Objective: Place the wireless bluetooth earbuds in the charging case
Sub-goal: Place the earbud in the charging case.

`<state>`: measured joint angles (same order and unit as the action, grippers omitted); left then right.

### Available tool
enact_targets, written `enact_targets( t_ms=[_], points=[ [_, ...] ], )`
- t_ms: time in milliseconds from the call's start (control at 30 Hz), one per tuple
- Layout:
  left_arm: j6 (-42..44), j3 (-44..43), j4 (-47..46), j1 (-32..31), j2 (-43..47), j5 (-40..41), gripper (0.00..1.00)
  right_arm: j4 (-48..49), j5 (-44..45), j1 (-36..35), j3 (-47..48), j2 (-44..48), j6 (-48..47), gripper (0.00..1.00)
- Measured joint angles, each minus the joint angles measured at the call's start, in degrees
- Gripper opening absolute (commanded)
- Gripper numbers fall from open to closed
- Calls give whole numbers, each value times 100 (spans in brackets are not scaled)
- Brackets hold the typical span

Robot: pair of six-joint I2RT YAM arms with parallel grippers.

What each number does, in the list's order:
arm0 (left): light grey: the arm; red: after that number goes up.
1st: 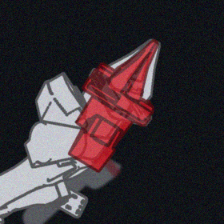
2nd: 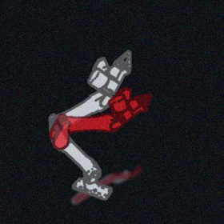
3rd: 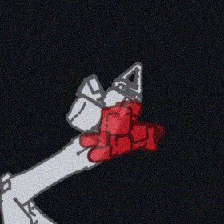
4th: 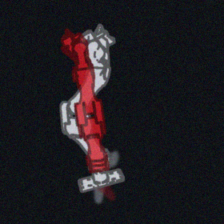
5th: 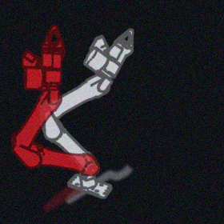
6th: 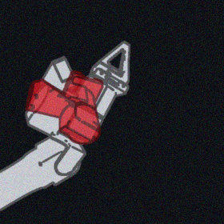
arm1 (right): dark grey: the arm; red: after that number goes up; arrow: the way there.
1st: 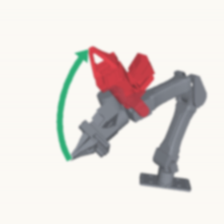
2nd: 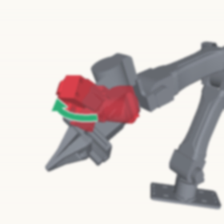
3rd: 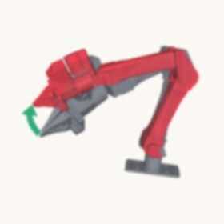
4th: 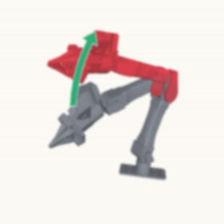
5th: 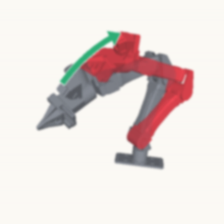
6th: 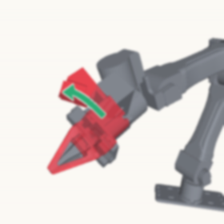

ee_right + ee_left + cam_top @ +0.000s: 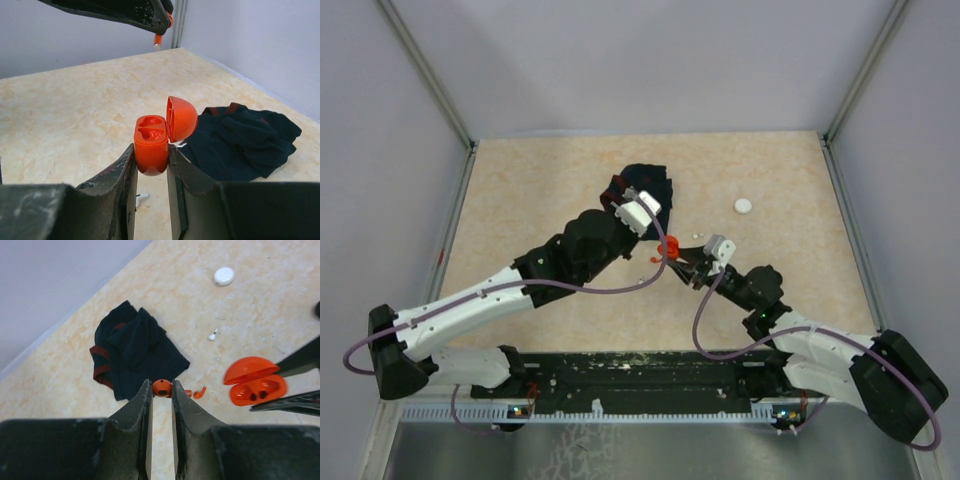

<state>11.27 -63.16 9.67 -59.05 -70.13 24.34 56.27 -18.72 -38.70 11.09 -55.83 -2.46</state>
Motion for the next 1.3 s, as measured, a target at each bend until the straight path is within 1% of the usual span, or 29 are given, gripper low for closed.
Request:
enact_targets(
  t_ms=[100, 333, 433, 867, 1300],
  points=[
    [402, 52, -271, -367, 61, 33, 14, 181, -48, 0, 94, -201, 7, 0],
    [1086, 297, -726, -949, 74, 225, 14, 424, -125, 0, 210, -345, 11, 0],
    [1314, 374, -866, -1106, 74, 269, 14, 483, -153, 0, 221, -350, 11, 0],
    [1965, 422, -1235, -1480, -173, 710, 15, 496, -199, 0, 221, -348, 13, 0],
    [2365, 426, -1362, -1609, -411, 1080, 15, 494, -197, 0, 221, -238, 50, 0]
  ],
)
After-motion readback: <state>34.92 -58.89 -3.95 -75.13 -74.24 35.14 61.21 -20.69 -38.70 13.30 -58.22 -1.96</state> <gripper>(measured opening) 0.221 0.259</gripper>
